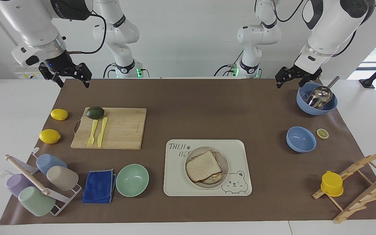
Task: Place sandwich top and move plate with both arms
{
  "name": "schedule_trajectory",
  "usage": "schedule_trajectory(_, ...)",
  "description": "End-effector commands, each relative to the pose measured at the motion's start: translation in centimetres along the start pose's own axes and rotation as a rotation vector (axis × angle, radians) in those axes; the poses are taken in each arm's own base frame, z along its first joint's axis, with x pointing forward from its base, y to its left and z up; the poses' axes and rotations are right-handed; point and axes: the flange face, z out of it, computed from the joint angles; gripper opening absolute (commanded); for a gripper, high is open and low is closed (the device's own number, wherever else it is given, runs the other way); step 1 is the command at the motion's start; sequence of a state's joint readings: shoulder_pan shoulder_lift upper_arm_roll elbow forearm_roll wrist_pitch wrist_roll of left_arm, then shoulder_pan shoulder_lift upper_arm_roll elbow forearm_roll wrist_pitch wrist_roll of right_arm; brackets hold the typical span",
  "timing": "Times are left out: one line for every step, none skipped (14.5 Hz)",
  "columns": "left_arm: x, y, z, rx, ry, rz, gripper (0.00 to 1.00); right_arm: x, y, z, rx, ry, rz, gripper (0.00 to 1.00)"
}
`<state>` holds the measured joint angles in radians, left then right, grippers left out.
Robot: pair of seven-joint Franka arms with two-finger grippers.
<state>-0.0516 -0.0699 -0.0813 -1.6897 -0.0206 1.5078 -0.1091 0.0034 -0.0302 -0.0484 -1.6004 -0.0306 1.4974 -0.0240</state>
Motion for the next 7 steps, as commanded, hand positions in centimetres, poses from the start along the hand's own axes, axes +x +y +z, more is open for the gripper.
schedule_trajectory(-0.11,-0.20,-1.64,0.008,0.030,0.013,1.00,-0.04,0.00,-0.30,-0.017,-0.003,-0.001,1.00)
schedule_trajectory(-0.13,-0.19,-1.89,0.006,0.027,0.013,1.00,-0.05,0.02,-0.28,-0.019,-0.004,-0.001,1.00)
schedule_trajectory(-0.17,-0.11,-1.79,0.007,0.022,0.014,1.00,-0.05,0.00,-0.28,-0.017,-0.004,-0.001,1.00)
schedule_trajectory(-0.22,-0.11,-1.66,0.007,0.019,0.014,1.00,-0.05,0.02,-0.28,-0.019,-0.004,-0.001,1.00)
schedule_trajectory(-0.25,-0.08,-1.67,0.004,0.020,0.016,1.00,-0.07,0.00,-0.27,-0.017,-0.006,-0.001,1.00)
schedule_trajectory(-0.26,-0.02,-1.60,-0.008,0.018,0.016,1.00,-0.18,-0.01,-0.30,-0.016,-0.010,-0.001,1.00)
schedule_trajectory(-0.24,0.00,-1.62,-0.018,0.018,0.017,1.00,-0.22,-0.01,-0.27,-0.016,-0.013,-0.001,1.00)
